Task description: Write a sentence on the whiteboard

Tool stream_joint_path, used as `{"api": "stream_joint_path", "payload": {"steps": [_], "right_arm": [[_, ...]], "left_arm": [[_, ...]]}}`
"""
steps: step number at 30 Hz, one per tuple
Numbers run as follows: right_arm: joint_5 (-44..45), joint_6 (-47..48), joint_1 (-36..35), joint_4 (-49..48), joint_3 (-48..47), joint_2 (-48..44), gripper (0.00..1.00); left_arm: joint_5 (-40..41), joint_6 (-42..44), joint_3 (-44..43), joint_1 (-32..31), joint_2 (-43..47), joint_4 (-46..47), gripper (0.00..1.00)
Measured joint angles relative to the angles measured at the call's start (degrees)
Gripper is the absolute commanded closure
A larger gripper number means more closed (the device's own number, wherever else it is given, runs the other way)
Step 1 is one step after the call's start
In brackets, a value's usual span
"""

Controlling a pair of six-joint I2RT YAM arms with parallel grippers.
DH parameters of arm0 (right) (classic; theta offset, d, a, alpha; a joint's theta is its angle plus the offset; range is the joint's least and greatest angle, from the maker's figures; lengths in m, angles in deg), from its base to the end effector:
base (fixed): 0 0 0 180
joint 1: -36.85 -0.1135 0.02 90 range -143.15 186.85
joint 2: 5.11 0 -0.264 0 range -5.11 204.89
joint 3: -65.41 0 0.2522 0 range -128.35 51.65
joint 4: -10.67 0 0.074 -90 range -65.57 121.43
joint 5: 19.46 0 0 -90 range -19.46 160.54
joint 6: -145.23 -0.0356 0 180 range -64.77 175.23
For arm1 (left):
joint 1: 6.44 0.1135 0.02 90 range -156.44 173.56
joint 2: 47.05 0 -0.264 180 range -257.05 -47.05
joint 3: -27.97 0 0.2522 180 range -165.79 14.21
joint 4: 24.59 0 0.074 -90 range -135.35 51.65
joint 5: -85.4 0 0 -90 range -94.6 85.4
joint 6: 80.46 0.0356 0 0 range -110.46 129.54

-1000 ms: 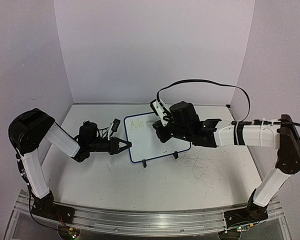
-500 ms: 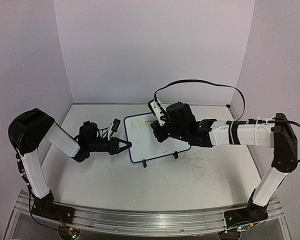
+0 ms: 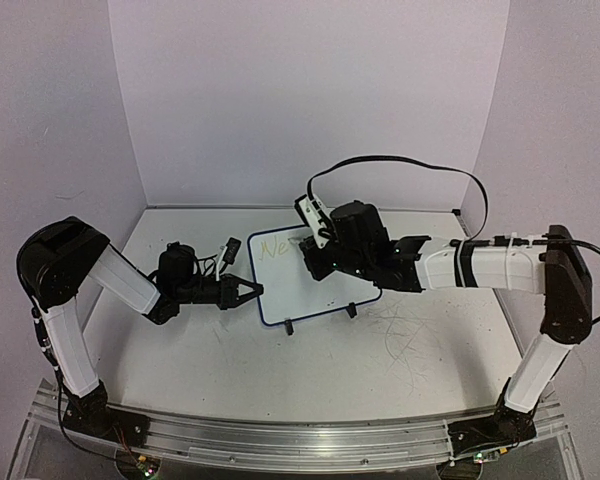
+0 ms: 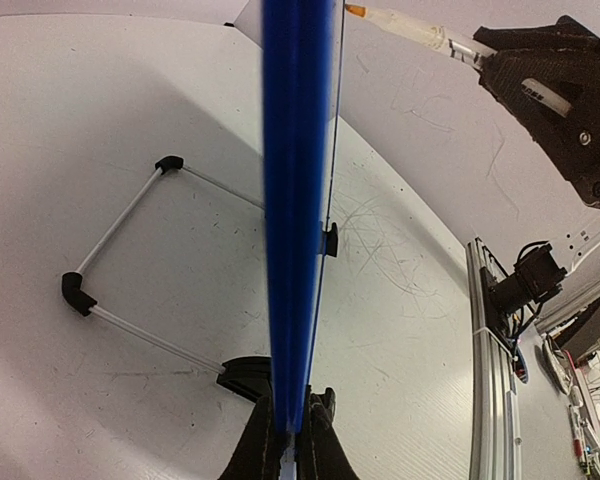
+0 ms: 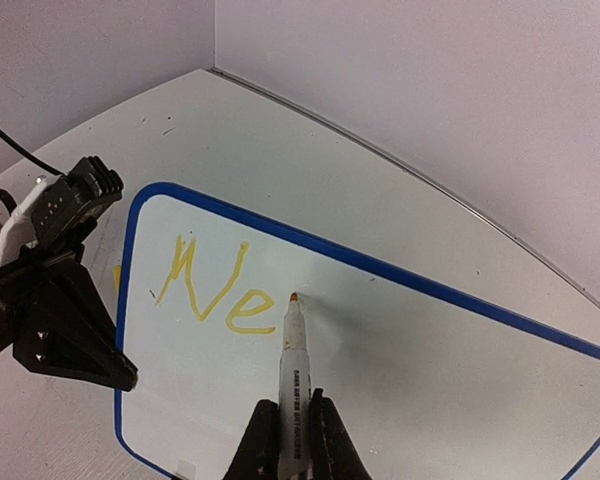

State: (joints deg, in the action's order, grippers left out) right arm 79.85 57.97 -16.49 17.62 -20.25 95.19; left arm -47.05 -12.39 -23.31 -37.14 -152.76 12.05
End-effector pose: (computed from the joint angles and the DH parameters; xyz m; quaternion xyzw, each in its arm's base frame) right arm 0.2510 0.3276 0.2693 -0.3472 0.7490 0.1788 0.5352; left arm 0.2746 -0.1910 0.1319 0.2703 0.7346 -0.5057 0.3627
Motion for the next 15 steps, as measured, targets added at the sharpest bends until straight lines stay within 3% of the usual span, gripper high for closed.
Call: {"api": "stream_joint_path", "payload": {"steps": [15], "right_arm": [[0.65,-0.53,0.00,0.01,-0.12,0.72,1.00]], "left_arm": [[0.09,0.06,0.00,0.00,0.00,-0.35,1.00]]}}
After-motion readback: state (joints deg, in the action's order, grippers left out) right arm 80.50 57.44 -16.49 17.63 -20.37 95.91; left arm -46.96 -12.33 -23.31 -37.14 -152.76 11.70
